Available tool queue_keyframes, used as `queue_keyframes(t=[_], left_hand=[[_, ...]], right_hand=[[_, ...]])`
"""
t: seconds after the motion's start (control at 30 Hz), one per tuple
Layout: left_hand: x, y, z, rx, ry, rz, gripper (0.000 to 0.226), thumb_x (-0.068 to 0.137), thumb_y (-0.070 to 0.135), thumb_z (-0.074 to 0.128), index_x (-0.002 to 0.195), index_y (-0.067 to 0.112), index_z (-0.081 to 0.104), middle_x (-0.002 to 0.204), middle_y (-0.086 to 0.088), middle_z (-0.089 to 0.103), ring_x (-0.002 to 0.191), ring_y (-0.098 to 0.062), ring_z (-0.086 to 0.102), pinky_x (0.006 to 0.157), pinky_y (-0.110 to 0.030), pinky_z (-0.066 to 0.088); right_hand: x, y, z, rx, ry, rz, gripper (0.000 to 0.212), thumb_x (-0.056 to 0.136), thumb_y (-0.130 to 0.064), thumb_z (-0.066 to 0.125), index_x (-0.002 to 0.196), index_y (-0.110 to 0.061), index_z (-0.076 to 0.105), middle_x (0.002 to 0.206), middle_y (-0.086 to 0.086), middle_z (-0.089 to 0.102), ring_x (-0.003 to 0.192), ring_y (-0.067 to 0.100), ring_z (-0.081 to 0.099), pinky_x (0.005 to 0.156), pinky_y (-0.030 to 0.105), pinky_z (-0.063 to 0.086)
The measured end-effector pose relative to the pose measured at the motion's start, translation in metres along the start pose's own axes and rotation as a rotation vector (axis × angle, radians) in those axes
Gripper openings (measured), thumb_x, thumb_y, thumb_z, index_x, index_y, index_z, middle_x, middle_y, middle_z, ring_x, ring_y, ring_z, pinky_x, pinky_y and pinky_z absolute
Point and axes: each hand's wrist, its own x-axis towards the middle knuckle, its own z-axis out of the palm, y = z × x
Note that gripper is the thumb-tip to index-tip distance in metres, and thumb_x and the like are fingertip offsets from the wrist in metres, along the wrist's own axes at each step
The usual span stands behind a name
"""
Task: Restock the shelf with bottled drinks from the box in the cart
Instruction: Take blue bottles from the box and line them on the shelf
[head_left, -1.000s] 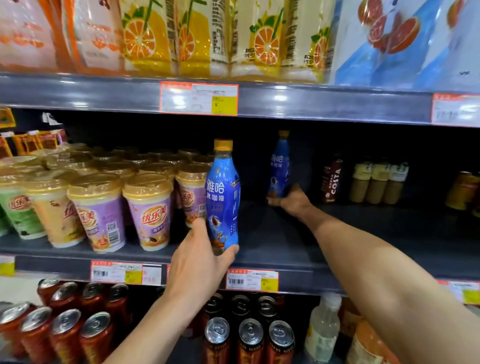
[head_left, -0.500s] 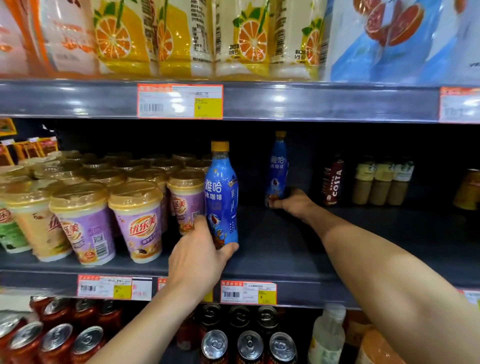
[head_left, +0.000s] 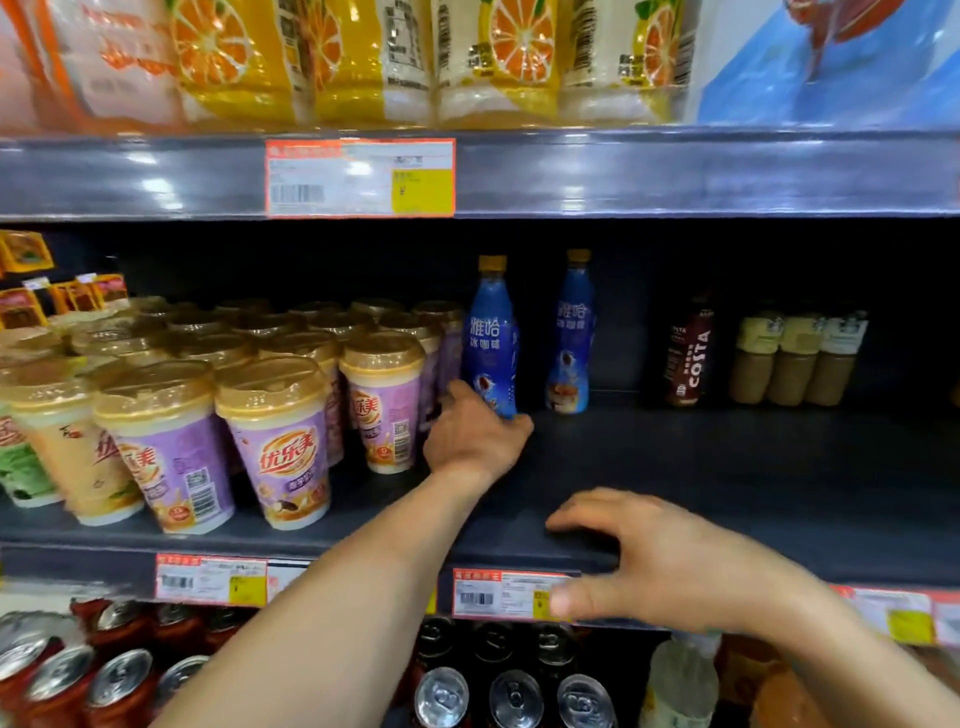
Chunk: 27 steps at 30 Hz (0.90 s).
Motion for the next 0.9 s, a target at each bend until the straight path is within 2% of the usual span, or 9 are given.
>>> queue_keyframes(t=[0.07,0.2,0.4,0.53,0.73,0.9], left_hand=[[0.005,0.005,0.009,0.011,0.013,-0.009,0.079,0.077,0.051,0.071,0.137,0.013,0.039,0.133,-0.009,0.057,0.120,-0.034,0.057,0.091,-0.042,0.047],[0.019,0.013,0.020,0.049,0.012,0.003,0.061,0.082,0.041,0.073,0.128,0.015,0.043,0.129,-0.010,0.059,0.118,-0.032,0.059,0.087,-0.041,0.048],[0.043,0.015,0.029,0.099,-0.038,0.013,0.057,0.089,0.040,0.066,0.131,0.012,0.039,0.133,-0.015,0.057,0.122,-0.035,0.056,0.091,-0.043,0.047],[0.052,0.012,0.035,0.094,-0.057,-0.001,0.055,0.090,0.041,0.064,0.130,0.014,0.040,0.132,-0.015,0.058,0.121,-0.036,0.057,0.092,-0.043,0.047],[0.052,0.011,0.035,0.113,-0.052,0.025,0.053,0.090,0.042,0.064,0.129,0.014,0.041,0.130,-0.014,0.058,0.120,-0.034,0.057,0.085,-0.041,0.045],[0.050,0.012,0.032,0.080,-0.086,-0.002,0.063,0.088,0.044,0.067,0.132,0.009,0.040,0.134,-0.015,0.056,0.122,-0.035,0.056,0.088,-0.040,0.047]], right_hand=[[-0.005,0.000,0.010,-0.087,0.035,-0.024,0.101,0.060,-0.086,0.063,0.148,-0.042,0.040,0.147,-0.027,0.033,0.138,-0.004,0.030,0.112,0.017,0.027],[-0.004,0.003,0.028,-0.214,0.161,-0.072,0.093,0.073,-0.068,0.069,0.151,-0.044,0.025,0.155,-0.026,0.019,0.141,0.000,0.024,0.108,0.023,0.032],[0.000,0.013,0.035,-0.231,0.222,-0.116,0.091,0.073,-0.068,0.066,0.148,-0.048,0.019,0.151,-0.032,0.018,0.139,-0.003,0.023,0.101,0.022,0.033],[0.001,0.016,0.039,-0.234,0.232,-0.135,0.088,0.072,-0.068,0.066,0.146,-0.048,0.022,0.147,-0.033,0.019,0.136,-0.004,0.025,0.098,0.023,0.034],[0.002,0.019,0.042,-0.253,0.252,-0.143,0.084,0.069,-0.069,0.067,0.141,-0.048,0.028,0.143,-0.032,0.026,0.133,-0.002,0.031,0.097,0.024,0.040],[0.003,0.020,0.044,-0.273,0.266,-0.141,0.083,0.069,-0.067,0.069,0.140,-0.047,0.030,0.140,-0.030,0.030,0.129,0.002,0.036,0.092,0.028,0.043]])
